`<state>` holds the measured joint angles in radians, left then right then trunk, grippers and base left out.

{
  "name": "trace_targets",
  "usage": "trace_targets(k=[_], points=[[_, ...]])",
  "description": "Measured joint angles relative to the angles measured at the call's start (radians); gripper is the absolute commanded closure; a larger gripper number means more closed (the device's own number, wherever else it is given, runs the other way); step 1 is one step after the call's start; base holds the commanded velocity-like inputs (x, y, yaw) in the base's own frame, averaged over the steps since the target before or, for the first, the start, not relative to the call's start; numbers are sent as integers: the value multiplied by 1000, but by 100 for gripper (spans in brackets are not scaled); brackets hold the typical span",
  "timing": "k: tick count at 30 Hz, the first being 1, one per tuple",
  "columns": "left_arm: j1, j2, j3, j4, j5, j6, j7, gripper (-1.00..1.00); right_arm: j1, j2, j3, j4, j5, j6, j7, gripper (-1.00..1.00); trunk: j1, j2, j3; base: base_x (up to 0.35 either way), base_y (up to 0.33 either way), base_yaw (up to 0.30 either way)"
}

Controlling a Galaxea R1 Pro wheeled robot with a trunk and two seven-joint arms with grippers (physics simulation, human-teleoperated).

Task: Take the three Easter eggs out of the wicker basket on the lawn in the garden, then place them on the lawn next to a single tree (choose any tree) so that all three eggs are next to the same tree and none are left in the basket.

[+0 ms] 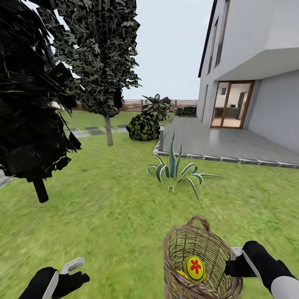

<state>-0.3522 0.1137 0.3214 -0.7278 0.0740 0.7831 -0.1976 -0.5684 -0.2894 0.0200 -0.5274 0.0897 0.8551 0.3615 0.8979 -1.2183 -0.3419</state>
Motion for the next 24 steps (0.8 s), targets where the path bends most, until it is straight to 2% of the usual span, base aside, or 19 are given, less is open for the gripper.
trace_targets(k=[12,20,24], points=[[0,1,0,0,0,0,0,-100,0,0,0,0,1,0,0,100,0,0,0,337,0,5],[0,1,0,0,0,1,0,-100,0,0,0,0,3,-1,-2,100,0,0,0,337,0,242],[0,0,0,0,0,0,0,-100,0,0,0,0,-9,1,0,100,0,0,0,337,0,61]])
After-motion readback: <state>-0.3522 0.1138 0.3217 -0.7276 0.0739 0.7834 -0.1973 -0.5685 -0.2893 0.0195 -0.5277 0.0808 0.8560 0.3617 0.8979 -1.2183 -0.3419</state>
